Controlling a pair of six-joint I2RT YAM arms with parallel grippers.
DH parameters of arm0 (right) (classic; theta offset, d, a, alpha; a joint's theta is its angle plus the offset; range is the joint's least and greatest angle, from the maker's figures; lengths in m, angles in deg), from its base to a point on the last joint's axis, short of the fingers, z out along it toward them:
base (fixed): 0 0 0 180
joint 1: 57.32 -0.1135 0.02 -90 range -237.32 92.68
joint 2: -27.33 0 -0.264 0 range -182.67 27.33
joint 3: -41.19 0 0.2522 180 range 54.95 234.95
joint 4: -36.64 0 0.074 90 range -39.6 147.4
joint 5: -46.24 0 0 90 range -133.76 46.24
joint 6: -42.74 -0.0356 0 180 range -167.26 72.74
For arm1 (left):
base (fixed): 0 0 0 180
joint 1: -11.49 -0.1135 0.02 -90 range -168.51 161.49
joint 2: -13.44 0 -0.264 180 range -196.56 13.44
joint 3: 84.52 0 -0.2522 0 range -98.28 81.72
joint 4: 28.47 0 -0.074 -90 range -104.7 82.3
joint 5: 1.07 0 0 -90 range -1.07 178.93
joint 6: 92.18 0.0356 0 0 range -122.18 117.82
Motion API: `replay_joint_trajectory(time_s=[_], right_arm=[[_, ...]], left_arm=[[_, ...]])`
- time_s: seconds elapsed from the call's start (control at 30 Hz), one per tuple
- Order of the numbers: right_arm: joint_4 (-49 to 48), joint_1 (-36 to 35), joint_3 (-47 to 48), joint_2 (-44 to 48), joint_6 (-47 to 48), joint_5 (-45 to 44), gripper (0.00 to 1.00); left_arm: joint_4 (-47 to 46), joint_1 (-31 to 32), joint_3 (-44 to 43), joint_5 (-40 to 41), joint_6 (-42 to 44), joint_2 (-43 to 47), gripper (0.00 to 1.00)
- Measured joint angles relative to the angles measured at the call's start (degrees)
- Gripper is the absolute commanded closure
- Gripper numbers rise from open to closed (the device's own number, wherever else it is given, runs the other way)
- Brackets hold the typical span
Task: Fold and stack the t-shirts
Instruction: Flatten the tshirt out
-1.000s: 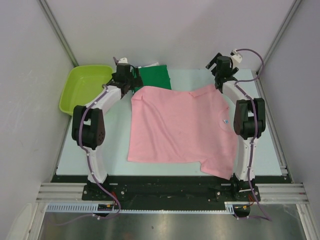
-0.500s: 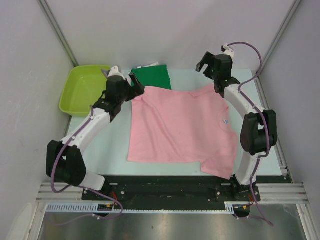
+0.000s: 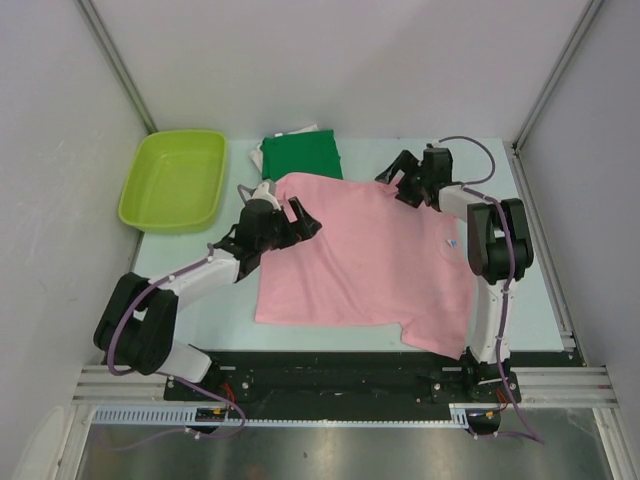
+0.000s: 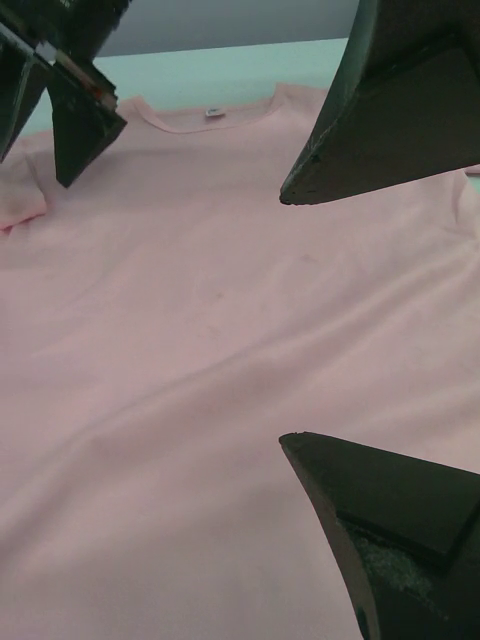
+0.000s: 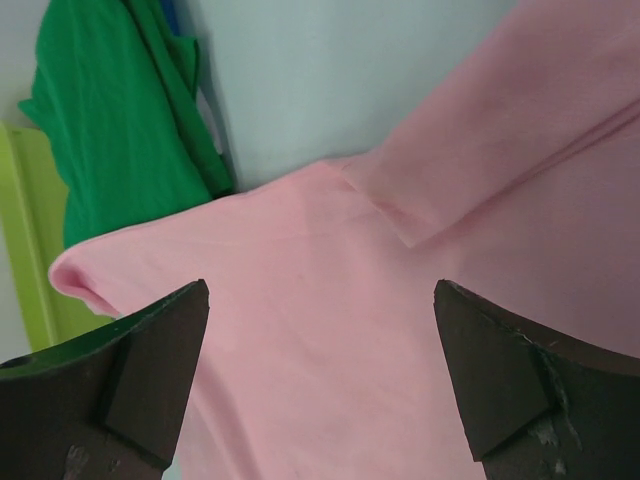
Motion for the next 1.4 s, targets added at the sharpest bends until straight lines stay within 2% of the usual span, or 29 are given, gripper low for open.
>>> replay_joint_trajectory(time_s=[0.33,0.77,1.0,1.27,1.4], right_arm=[[-8.33,-0.09,0.02,-5.29,-7.08,4.42,0.0],[-10.36,0.28,1.66,-7.04,-8.33,4.07,0.0],[-9.14,0.42,8.09,-10.6,-8.07,2.93,0.0],[-8.57,0.39,19.89,-16.41,-7.65,2.56,0.0],[-9.16,-0.09,29.14,-20.9,-6.73,3.02,0.01]], left_arm=[[-4.17,2.36,1.86,1.14,-1.49,-1.6,0.0],[-6.19,5.53,3.85,2.43,-1.99,-4.44,0.0],[-6.82,6.1,4.17,2.51,-2.03,-5.64,0.0],[-7.61,6.29,4.17,2.56,-1.9,-6.38,0.0],[-8.07,6.32,4.17,2.58,-1.88,-7.02,0.0]])
